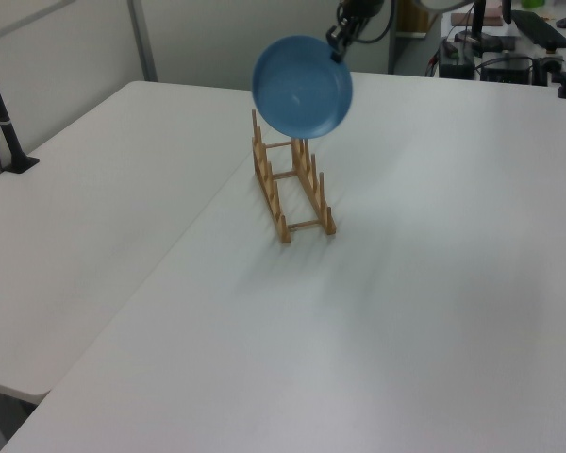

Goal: Place plate in plate rack
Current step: 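Lift the plate by its rim and tilt it upright, then carry the upright plate over the rack and lower it between pegs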

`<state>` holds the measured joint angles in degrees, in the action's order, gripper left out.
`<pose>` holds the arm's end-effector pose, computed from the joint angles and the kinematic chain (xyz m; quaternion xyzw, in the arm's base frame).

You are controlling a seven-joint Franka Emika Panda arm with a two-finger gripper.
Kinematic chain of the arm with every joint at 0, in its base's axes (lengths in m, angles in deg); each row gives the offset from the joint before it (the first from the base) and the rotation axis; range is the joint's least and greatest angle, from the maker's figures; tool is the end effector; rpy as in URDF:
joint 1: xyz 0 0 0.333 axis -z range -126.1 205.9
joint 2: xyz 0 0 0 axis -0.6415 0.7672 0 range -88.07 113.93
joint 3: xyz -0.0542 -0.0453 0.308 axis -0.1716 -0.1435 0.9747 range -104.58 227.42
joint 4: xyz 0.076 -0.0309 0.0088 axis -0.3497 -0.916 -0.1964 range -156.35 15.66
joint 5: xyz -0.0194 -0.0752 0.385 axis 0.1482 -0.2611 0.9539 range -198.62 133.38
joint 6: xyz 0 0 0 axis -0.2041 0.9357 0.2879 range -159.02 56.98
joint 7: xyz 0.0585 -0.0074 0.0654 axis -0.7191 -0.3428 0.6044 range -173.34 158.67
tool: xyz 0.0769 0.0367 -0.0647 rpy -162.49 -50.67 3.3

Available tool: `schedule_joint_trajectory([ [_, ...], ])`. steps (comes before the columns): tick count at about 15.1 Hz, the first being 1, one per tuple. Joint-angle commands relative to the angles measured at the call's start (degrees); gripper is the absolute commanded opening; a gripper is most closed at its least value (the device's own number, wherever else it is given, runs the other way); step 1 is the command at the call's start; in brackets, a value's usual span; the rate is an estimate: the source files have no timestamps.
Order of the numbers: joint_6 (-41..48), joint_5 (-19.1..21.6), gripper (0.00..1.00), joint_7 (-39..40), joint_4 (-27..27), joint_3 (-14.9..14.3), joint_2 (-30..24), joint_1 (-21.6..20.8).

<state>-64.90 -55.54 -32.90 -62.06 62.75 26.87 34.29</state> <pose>0.6696 0.0612 0.6083 0.9543 -0.0943 0.2576 0.1187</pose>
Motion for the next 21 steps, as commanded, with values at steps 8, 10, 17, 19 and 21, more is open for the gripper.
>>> schedule_joint_trajectory([
  [8, -9.11, -24.61, 0.00, -20.56, -2.30, -0.45, 6.18, -2.74],
  [10, -9.29, -26.03, 0.00, -22.06, -2.48, -0.45, 6.62, -2.74],
  [17, -9.46, -31.83, 0.00, -25.14, -4.59, -0.54, 7.06, -2.48],
  [19, -9.55, -32.53, 0.00, -25.23, -4.85, -0.54, 7.41, -2.39],
  [21, -9.64, -33.24, 0.00, -25.32, -5.38, -0.62, 7.50, -2.21],
])
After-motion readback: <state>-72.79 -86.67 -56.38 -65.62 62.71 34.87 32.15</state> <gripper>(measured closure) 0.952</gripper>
